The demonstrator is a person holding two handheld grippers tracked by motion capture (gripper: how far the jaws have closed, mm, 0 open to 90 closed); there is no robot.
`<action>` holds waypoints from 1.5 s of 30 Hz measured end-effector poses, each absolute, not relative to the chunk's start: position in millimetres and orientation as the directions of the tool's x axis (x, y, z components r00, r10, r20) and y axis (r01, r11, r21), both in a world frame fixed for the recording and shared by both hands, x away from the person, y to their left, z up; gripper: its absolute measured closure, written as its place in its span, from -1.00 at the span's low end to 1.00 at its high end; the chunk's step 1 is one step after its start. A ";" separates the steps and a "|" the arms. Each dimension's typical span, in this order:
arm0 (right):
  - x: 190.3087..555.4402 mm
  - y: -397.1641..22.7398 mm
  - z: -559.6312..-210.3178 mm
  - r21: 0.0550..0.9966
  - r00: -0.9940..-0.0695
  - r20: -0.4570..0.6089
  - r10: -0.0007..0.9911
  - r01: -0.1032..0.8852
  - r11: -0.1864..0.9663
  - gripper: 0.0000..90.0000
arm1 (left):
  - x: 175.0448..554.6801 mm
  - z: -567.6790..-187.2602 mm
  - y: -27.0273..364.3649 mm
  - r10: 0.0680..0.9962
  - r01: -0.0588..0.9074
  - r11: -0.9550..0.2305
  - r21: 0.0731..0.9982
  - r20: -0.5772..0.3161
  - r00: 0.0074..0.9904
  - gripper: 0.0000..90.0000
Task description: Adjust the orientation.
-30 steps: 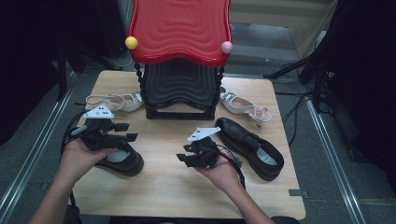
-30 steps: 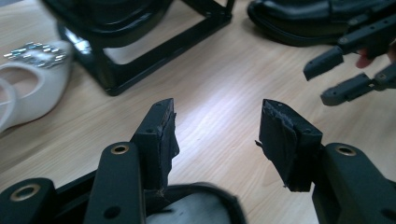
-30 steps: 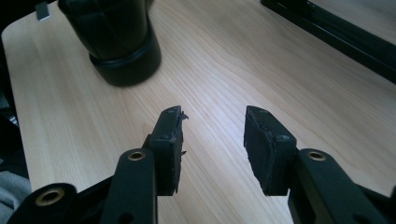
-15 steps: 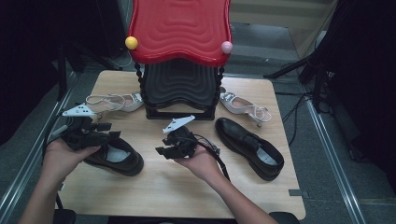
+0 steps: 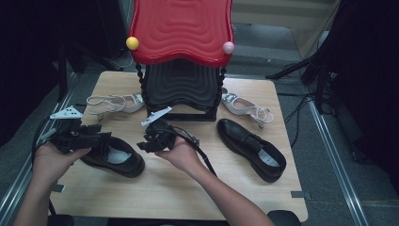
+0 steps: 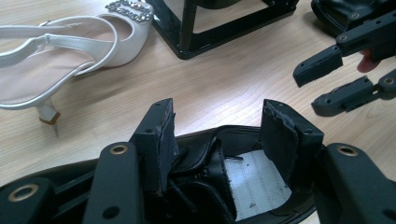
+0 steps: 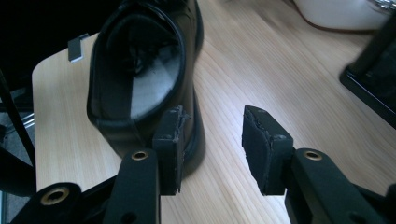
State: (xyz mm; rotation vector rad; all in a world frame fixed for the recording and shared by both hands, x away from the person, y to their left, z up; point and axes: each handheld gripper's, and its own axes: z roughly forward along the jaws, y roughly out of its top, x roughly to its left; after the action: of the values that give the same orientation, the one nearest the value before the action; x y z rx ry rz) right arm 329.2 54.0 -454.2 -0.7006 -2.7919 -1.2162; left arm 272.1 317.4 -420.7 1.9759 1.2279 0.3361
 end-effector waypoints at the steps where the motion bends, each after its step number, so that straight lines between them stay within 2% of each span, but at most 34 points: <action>1: 329.2 54.0 -454.2 0.692 -0.899 0.189 0.394 0.407 0.597 0.34 | 272.3 -421.3 318.0 0.852 0.647 -0.232 0.726 -0.169 0.495 0.01; 9: 327.0 87.1 -457.4 0.689 -0.914 0.187 0.359 0.382 0.615 0.32 | 273.3 -422.3 323.2 0.854 0.653 -0.227 0.723 -0.175 0.490 0.00; 17: 327.2 110.3 -476.3 0.640 -0.915 0.171 0.366 0.386 0.665 0.38 | 273.6 -422.7 325.1 0.858 0.652 -0.216 0.727 -0.176 0.482 -0.01; 23: 327.6 120.9 -486.4 0.616 -0.909 0.164 0.383 0.397 0.680 0.56 | 273.2 -421.4 327.7 0.865 0.653 -0.203 0.729 -0.180 0.469 -0.01; 27: 325.6 124.5 -485.5 0.610 -0.906 0.093 0.414 0.380 0.695 0.86 | 273.1 -421.6 328.1 0.869 0.652 -0.200 0.732 -0.174 0.463 -0.01; 28: 326.3 124.2 -485.4 0.613 -0.903 0.081 0.422 0.378 0.693 0.89 | 272.8 -421.3 328.2 0.870 0.650 -0.198 0.733 -0.174 0.461 -0.01; 31: 332.3 120.9 -486.0 0.618 -0.887 0.142 0.439 0.426 0.661 0.91 | 272.0 -419.7 329.2 0.872 0.643 -0.192 0.741 -0.172 0.459 -0.01; 38: 332.8 111.2 -475.9 0.643 -0.885 0.146 0.442 0.424 0.637 0.93 | 269.6 -414.5 330.4 0.874 0.624 -0.183 0.760 -0.164 0.457 -0.01; 45: 332.0 80.8 -459.3 0.674 -0.870 0.147 0.470 0.436 0.597 0.92 | 267.5 -410.5 326.7 0.869 0.614 -0.184 0.768 -0.165 0.466 -0.01</action>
State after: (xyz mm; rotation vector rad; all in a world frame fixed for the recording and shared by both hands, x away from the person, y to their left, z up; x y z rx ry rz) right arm 332.0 80.8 -459.3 -0.8093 -2.8481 -1.1812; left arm 267.5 326.7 -410.5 1.8992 1.2415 0.3954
